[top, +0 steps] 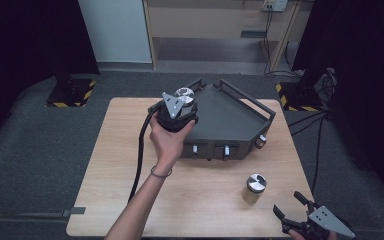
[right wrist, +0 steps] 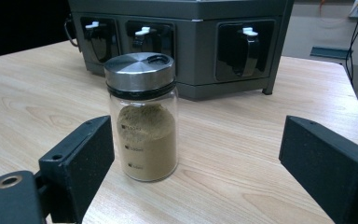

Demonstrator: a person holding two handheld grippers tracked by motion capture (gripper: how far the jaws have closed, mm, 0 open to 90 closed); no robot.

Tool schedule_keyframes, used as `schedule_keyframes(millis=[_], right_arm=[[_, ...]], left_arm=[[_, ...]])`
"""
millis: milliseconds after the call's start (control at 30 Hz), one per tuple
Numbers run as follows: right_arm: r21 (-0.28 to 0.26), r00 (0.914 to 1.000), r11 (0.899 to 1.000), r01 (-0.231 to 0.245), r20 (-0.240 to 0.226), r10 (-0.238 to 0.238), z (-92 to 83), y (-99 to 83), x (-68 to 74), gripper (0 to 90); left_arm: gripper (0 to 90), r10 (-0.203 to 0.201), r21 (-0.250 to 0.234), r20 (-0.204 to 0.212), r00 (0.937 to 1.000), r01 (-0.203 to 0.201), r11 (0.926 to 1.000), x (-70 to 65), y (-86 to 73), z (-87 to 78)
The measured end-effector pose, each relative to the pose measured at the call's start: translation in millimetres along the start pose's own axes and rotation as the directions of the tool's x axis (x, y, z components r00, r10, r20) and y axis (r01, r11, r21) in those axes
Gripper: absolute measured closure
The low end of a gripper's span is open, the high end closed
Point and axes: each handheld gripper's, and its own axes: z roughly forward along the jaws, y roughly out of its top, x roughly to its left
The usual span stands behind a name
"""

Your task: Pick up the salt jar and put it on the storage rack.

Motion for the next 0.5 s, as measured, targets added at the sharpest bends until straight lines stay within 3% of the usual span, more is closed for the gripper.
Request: schedule_keyframes(millis=[100,267,367,500], right_arm=[[-0.002,0.9999,1.0,-0.012,-0.001,0.012,0.0,-0.6,-1.0,10.3],[-0.004,0.9995,1.0,-0.02,-0.024,0.02,2.5,-0.8,-2.1,10.3],[-0.005,0.9989,1.0,-0.026,-0.039,0.026,3.4,-0.8,-2.8,10.3],[-0.008,0.9981,0.999,-0.031,-0.053,0.031,4.4,-1.1,-3.8,10.2]], left_arm=[[30.3,0.005,0.018,-0.008,1.0,-0.005,0.9998,1.5,-1.9,21.4],[30.3,-0.023,0.072,-0.039,0.999,0.025,0.997,3.6,-9.5,55.4],[30.3,0.007,0.101,-0.055,0.9985,-0.001,0.9948,4.1,-13.5,68.8],[30.3,-0.03,0.137,-0.053,0.9981,0.037,0.9899,7.1,-16.5,81.3]])
